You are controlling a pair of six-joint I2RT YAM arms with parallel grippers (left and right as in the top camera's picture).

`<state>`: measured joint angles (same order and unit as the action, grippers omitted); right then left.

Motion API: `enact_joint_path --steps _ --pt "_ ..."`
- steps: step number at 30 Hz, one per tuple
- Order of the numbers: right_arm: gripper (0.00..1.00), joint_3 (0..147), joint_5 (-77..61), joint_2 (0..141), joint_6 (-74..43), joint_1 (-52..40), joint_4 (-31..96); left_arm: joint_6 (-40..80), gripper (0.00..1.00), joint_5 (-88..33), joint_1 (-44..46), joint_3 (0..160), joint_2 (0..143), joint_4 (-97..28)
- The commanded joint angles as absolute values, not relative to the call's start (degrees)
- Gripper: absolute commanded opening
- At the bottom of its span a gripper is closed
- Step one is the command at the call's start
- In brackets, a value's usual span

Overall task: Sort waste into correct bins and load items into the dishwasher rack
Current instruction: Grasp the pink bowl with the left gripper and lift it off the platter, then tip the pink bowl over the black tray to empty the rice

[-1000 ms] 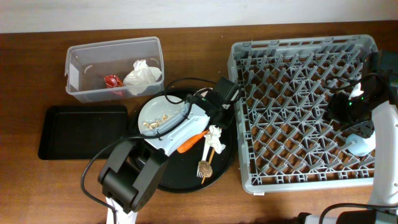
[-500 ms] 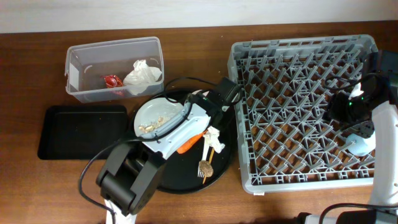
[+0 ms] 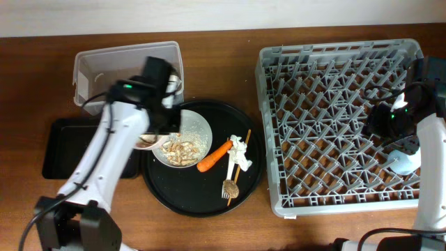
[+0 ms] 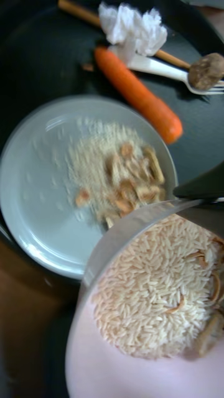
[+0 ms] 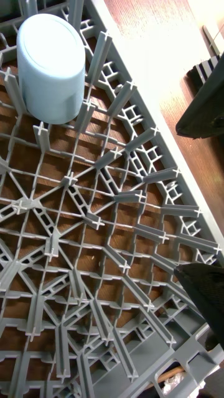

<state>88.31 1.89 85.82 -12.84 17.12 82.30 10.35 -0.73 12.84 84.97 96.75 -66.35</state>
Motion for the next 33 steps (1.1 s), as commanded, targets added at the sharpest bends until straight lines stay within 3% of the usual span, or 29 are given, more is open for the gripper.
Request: enact_joint_path --steps 1,4,8,11,18,26,33 --pt "0.69 88.66 2.2 84.68 -12.29 17.21 82.28 7.53 0.01 -9.17 2.83 85.1 94.85 -66.87" --pt "0.68 88.66 2.22 84.68 -12.25 17.23 82.3 2.68 0.01 -17.26 -8.29 83.85 94.85 -66.17" --pt "0.68 88.66 2.2 84.68 -11.38 17.23 82.3 -8.6 0.0 -46.02 -26.39 74.32 94.91 -59.46" --pt "0.69 88.66 2.2 84.68 -11.38 17.23 82.3 -10.63 0.0 -61.84 -32.38 66.81 95.18 -52.49" --pt "0.68 88.66 2.22 84.68 -11.18 17.23 82.52 -10.63 0.0 -82.17 -38.46 58.0 95.68 -41.1" --pt "0.68 88.66 2.22 84.68 -10.9 17.28 82.65 -4.47 0.0 -90.19 -44.64 57.98 95.77 -43.07" --pt "0.69 88.66 2.22 84.68 -10.76 17.28 82.74 -3.22 0.01 -90.19 -46.94 57.98 95.77 -44.23"
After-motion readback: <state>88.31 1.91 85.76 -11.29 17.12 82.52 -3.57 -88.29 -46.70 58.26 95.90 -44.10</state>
